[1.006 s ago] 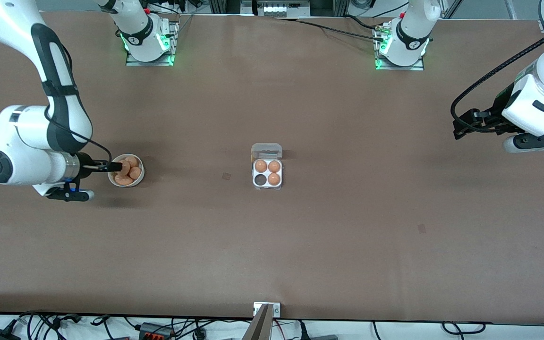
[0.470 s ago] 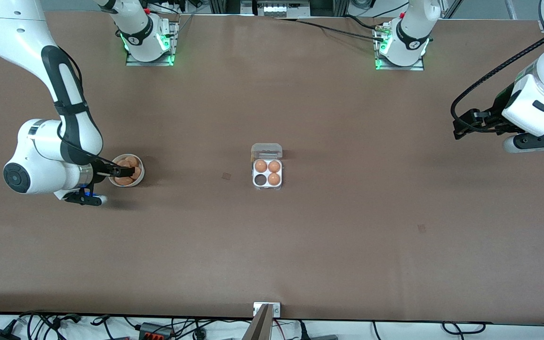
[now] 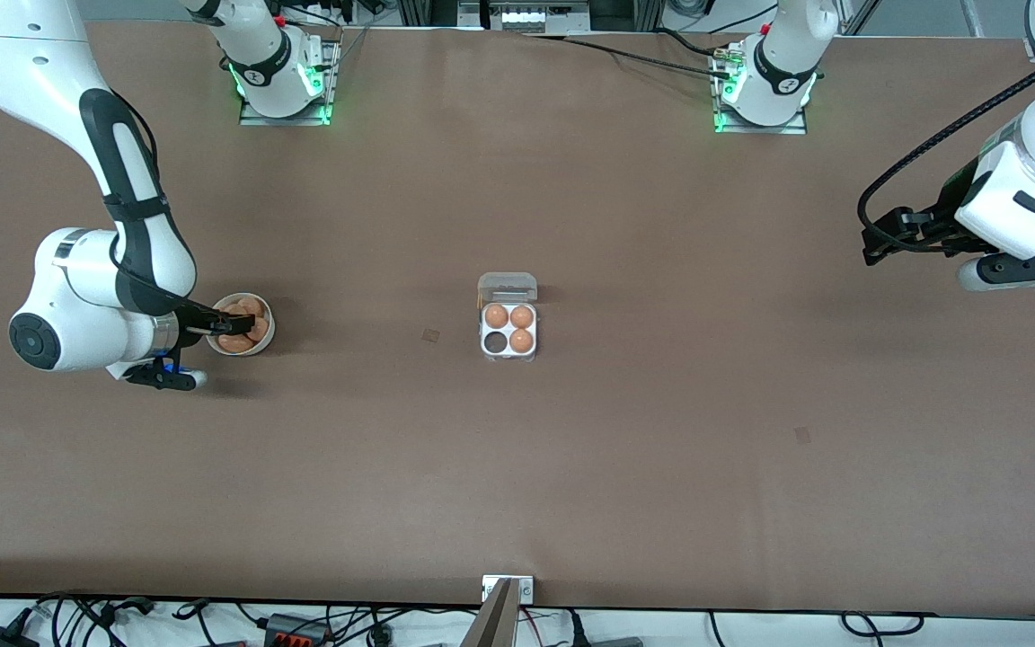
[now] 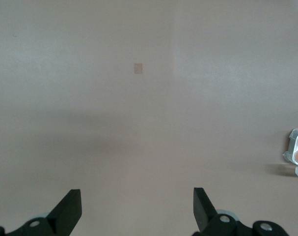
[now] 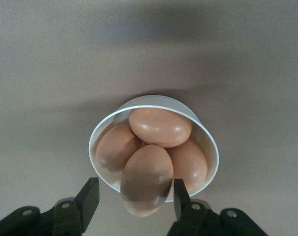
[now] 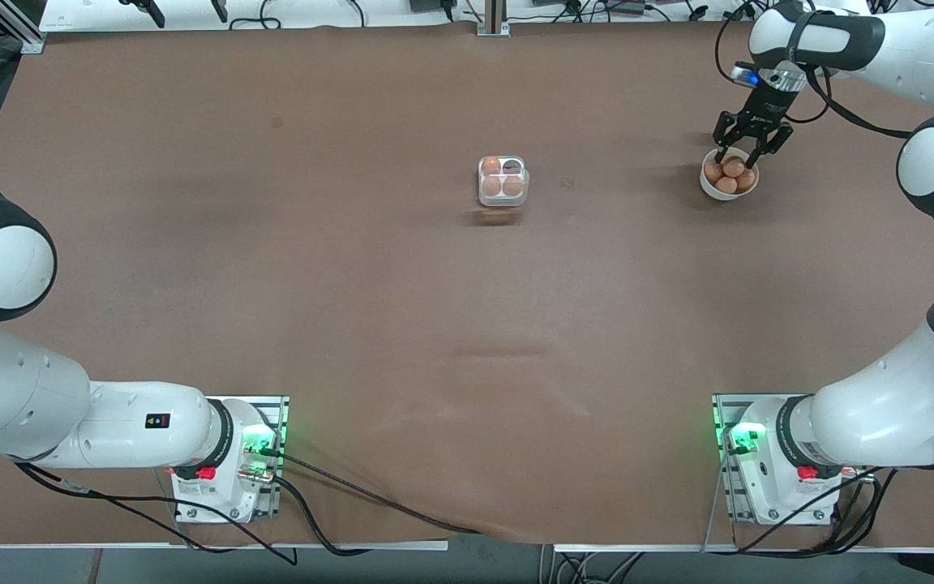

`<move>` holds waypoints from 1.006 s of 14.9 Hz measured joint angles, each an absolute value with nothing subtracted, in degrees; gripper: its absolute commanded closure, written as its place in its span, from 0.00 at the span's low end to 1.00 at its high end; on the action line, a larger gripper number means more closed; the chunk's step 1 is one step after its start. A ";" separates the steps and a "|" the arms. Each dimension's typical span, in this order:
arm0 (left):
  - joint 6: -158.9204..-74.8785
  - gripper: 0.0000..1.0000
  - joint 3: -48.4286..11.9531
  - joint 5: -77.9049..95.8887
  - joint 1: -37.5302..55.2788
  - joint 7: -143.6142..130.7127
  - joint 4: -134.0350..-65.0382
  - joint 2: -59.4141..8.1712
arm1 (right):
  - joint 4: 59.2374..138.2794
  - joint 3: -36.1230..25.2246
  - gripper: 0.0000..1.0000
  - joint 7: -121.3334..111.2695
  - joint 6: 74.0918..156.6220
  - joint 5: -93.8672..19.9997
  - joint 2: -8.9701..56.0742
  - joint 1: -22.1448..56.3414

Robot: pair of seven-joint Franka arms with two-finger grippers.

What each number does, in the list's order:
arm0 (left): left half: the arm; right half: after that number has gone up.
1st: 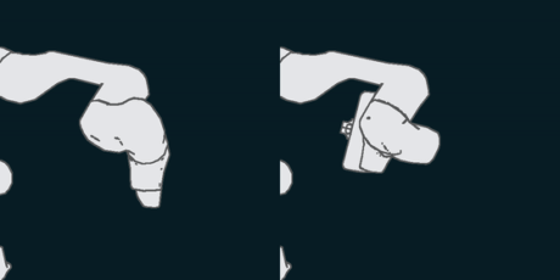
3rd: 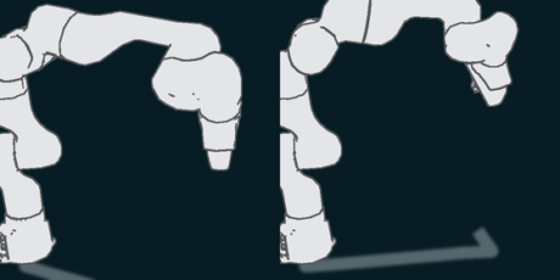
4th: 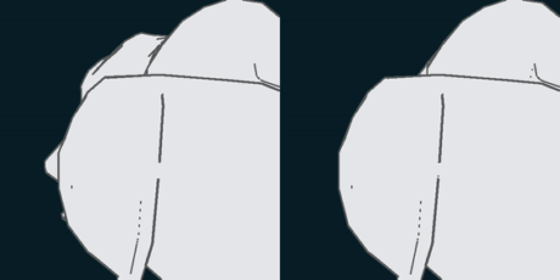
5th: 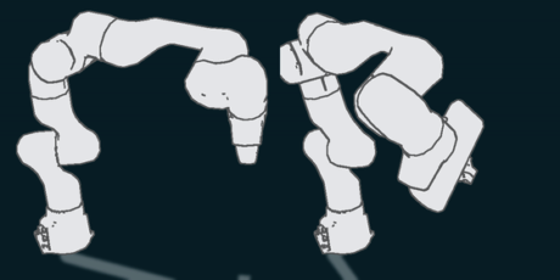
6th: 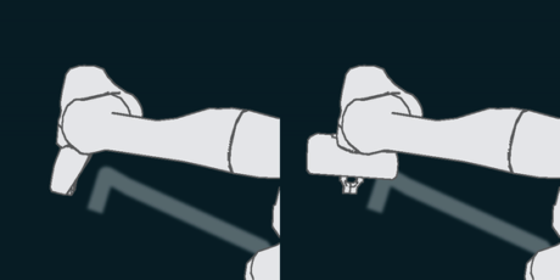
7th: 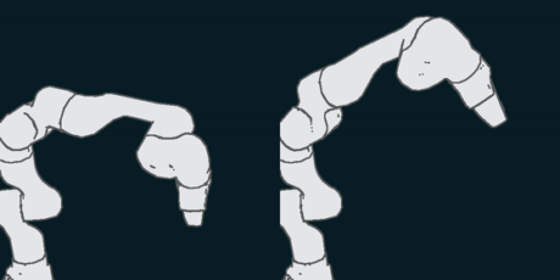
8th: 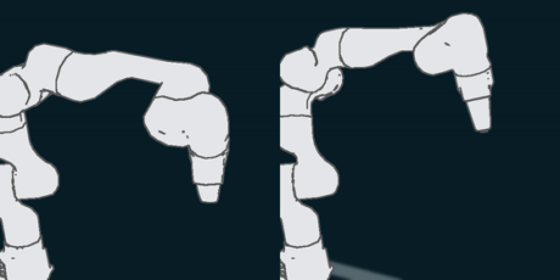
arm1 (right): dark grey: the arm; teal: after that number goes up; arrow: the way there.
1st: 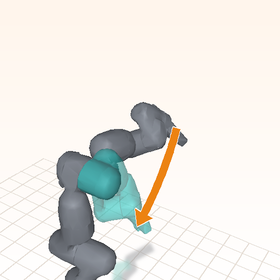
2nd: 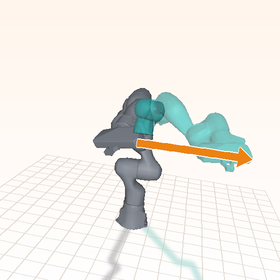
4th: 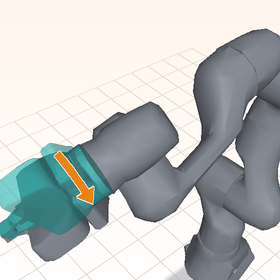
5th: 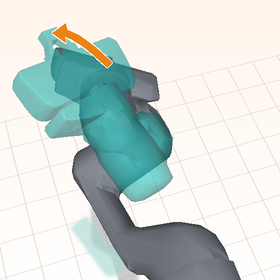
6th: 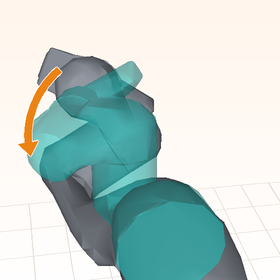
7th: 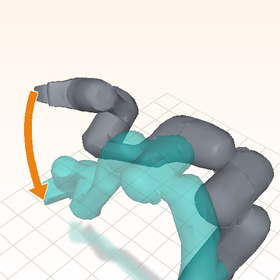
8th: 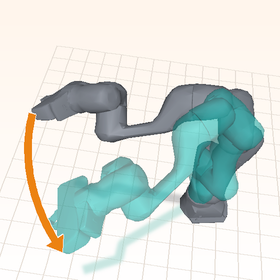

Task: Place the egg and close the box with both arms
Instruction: 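Lower the right gripper and grasp one brown egg from the bowl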

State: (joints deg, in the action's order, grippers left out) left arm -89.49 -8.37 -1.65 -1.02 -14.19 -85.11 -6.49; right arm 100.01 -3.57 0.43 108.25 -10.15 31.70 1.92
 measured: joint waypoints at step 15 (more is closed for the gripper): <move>-89.49 0.00 -8.37 -1.65 -1.03 -14.19 -85.11 -6.49 | 95.87 -3.56 0.91 -0.38 104.13 -10.13 31.61 2.03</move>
State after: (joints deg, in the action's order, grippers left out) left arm -89.49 -8.37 -1.65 -1.03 -14.19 -85.11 -6.49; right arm 95.87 -3.56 -0.38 104.13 -10.13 31.61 2.03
